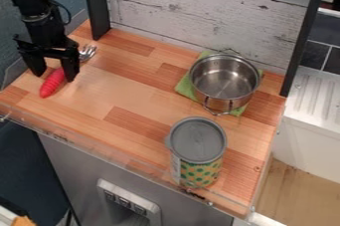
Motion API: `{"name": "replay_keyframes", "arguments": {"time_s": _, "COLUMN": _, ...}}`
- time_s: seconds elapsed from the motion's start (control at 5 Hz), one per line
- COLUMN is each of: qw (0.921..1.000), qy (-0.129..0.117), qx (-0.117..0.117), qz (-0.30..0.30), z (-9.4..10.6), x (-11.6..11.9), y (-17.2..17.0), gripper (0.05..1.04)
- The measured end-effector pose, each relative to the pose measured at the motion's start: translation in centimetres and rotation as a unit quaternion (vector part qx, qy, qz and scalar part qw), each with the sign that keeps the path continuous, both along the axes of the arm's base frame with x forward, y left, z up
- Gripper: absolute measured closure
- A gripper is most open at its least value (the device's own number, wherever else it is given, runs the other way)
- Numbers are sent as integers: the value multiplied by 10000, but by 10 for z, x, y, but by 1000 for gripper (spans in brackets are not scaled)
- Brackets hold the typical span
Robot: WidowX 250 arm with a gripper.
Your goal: Moves the red fork to the top of the table
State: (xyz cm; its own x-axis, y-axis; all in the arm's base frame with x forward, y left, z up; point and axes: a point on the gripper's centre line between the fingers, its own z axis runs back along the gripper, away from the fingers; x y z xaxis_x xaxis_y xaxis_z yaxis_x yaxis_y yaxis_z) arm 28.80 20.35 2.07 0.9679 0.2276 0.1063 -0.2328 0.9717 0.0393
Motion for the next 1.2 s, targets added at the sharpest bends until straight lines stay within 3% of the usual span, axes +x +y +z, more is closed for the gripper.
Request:
{"name": "replay_keyframes", "arguments": {"time_s": 0.2, "qw": 9999, "qy": 101, "qx": 25, "qz": -18, "z": -10, "x": 0, "y": -3, "gripper": 119}}
{"name": "replay_keyframes", "arguments": {"time_s": 0.6, "qw": 9998, "qy": 136, "qx": 67, "qz": 132, "z": -13, "x": -3, "y": -2, "gripper": 643}}
{"name": "replay_keyframes", "arguments": {"time_s": 0.8, "qw": 9998, "qy": 166, "qx": 1, "qz": 136, "z": -13, "x": -4, "y": -4, "gripper": 661}}
{"name": "replay_keyframes", "arguments": {"time_s": 1.0, "qw": 9999, "qy": 37, "qx": -11, "qz": 160, "z": 15, "x": -3, "y": -21, "gripper": 662}}
{"name": "replay_keyframes", "arguments": {"time_s": 1.2, "qw": 9992, "qy": -244, "qx": -85, "qz": -321, "z": 35, "x": 20, "y": -65, "gripper": 662}}
